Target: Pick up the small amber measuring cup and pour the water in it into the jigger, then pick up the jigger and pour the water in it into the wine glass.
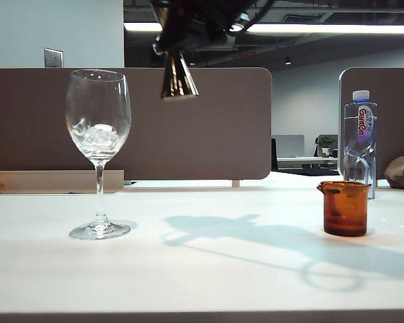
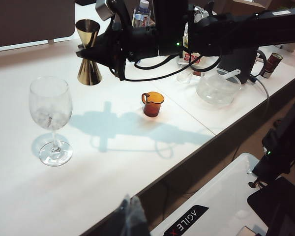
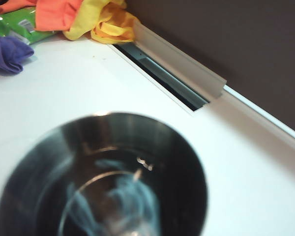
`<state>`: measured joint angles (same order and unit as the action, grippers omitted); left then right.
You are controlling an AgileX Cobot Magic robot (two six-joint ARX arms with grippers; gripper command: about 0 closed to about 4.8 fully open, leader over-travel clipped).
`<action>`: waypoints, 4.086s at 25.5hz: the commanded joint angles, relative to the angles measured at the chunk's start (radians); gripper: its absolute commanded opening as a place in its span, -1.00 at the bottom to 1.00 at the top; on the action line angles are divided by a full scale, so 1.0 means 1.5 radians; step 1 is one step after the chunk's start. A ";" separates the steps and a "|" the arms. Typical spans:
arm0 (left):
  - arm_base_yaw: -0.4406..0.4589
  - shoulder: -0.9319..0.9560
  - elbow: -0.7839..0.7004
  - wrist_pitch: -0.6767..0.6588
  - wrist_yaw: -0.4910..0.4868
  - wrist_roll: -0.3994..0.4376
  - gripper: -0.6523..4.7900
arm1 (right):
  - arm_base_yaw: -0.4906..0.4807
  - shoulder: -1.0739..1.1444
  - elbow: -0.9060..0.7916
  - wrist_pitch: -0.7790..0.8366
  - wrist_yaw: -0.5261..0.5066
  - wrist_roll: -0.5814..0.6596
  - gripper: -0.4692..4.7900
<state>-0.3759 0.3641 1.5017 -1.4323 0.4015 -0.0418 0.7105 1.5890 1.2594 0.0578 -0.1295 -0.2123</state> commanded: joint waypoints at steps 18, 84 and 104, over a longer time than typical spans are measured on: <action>0.001 0.001 0.002 -0.002 0.002 0.001 -0.77 | 0.066 0.089 0.120 -0.091 0.180 -0.129 -0.84; 0.001 0.001 0.002 -0.002 0.003 0.001 -0.77 | 0.095 0.111 0.127 0.042 0.267 -0.847 -0.84; 0.001 0.001 0.002 -0.002 0.002 0.001 -0.77 | 0.100 0.111 0.127 0.176 0.276 -0.939 -0.84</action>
<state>-0.3759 0.3641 1.5021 -1.4323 0.4015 -0.0418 0.8558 1.7626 1.4429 0.3016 0.2684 -1.6901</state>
